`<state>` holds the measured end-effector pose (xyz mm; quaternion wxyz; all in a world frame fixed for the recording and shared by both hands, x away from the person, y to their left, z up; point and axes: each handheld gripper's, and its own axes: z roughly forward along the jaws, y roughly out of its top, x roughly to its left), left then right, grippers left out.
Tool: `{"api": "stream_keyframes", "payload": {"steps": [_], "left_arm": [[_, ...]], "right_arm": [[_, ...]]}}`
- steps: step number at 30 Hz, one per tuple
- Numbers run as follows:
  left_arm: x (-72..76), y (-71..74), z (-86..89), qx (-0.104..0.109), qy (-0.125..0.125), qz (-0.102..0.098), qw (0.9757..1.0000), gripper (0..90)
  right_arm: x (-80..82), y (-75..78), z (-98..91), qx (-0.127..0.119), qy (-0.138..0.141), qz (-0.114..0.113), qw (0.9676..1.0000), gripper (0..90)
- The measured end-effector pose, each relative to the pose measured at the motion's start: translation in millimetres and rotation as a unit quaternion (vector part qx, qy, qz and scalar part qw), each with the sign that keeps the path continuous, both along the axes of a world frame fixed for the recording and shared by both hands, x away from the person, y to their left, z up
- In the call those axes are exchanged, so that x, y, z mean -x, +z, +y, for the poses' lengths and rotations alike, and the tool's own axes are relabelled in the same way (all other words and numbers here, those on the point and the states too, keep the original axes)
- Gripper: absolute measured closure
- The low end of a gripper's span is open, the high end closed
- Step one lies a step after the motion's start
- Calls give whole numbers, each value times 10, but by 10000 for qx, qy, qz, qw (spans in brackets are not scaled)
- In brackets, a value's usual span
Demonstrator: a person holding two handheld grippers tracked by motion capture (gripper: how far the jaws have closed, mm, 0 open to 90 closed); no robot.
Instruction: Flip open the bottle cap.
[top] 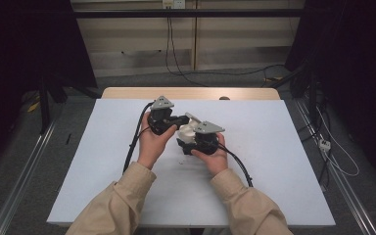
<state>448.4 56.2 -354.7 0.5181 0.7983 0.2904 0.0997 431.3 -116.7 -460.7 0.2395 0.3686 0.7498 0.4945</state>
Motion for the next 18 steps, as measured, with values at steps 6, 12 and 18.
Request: {"api": "stream_keyframes", "payload": {"steps": [6,12,18], "left_arm": [[-22,32,-32,-2,3,-18,10000,900],[-53,70,-70,-43,-27,-31,10000,900],[-80,103,-113,-60,-40,-56,10000,900]], "right_arm": [[0,-1,1,9,3,-13,10000,183],[-1,-1,0,9,4,-16,10000,183],[-1,-1,-2,9,2,-14,10000,183]]}}
